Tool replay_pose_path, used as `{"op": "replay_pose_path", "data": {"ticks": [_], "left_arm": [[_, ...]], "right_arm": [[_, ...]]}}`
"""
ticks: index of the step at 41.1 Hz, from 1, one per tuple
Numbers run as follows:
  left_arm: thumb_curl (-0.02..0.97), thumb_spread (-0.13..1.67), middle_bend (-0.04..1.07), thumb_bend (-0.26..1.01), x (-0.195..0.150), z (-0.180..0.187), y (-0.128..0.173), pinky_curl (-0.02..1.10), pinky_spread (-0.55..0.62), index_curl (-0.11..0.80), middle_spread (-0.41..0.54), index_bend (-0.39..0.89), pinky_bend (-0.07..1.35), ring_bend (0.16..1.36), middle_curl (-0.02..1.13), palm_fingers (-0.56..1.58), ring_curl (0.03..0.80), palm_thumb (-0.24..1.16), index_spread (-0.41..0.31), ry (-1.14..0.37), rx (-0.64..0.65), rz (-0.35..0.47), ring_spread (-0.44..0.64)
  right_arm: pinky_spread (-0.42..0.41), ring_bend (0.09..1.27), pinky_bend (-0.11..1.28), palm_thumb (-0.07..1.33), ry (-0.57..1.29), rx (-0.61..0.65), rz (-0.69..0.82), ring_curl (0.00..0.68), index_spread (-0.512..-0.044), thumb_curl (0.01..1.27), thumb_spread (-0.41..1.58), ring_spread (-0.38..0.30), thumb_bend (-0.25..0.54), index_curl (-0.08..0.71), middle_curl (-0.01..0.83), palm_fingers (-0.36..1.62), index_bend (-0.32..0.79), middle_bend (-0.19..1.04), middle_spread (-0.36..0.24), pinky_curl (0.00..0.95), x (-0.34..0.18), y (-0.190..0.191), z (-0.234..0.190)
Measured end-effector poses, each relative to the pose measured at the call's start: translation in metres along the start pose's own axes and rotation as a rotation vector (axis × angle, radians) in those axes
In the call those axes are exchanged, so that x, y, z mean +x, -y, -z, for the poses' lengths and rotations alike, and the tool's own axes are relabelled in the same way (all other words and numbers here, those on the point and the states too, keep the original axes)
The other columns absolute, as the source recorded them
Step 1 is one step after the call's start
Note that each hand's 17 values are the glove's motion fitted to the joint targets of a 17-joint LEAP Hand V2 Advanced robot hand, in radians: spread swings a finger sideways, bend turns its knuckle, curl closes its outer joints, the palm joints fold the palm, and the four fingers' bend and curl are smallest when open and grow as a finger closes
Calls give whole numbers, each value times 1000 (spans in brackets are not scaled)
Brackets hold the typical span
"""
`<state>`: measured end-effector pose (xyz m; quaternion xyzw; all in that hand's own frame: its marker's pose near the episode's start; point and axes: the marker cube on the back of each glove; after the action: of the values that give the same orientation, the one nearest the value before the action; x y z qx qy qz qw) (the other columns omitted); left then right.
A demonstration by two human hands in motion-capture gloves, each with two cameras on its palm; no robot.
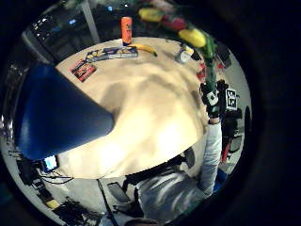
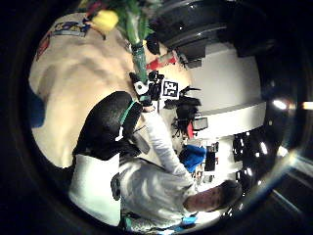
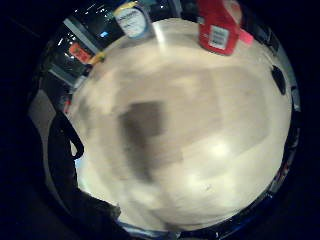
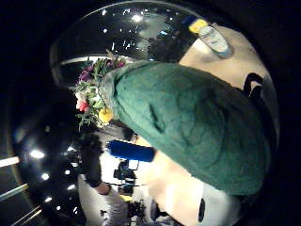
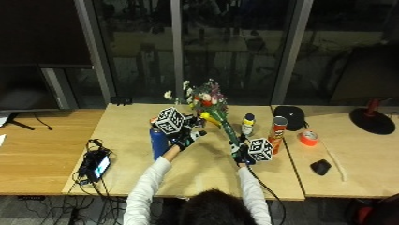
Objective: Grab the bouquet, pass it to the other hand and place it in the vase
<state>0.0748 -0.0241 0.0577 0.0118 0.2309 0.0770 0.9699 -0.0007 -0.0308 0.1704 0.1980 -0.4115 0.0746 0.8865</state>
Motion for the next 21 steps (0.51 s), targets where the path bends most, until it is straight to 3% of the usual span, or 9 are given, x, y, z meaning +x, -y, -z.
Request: {"op": "replay_pose_path", "data": {"ticks": [6, 10, 13, 21], "left_arm": [[322, 1034, 218, -21, 17, 13, 16, 341, 387, 260, 246, 131, 291, 569, 391, 209, 283, 414, 87, -132, 34, 33, 366], [324, 1026, 212, -23, 29, 27, 31, 343, 368, 258, 244, 127, 300, 578, 389, 228, 286, 422, 101, -324, 43, 52, 348], [326, 1020, 217, -23, 38, 35, 37, 345, 360, 255, 240, 125, 302, 578, 391, 234, 286, 428, 107, -467, 22, 60, 340], [335, 992, 217, -26, 50, 40, 43, 348, 337, 254, 236, 130, 299, 578, 395, 238, 289, 443, 114, -730, -50, 47, 322]], "right_arm": [[-227, 970, 732, 982, 43, 33, -39, 583, -212, 422, 993, -197, 0, 532, 674, 1429, 444, 816, -187, 524, -39, 9, 15], [-225, 992, 751, 1000, 210, 156, 152, 588, -208, 454, 939, -194, -11, 544, 678, 1406, 445, 837, -185, 534, -74, 35, 15], [-223, 1007, 765, 1001, 358, 123, 184, 590, -207, 474, 896, -192, -19, 551, 681, 1396, 441, 846, -180, 541, -98, 40, 9], [-221, 1031, 785, 1002, 487, 80, 161, 591, -206, 526, 818, -188, -21, 565, 683, 1379, 431, 866, -174, 550, -150, 39, -12]]}}
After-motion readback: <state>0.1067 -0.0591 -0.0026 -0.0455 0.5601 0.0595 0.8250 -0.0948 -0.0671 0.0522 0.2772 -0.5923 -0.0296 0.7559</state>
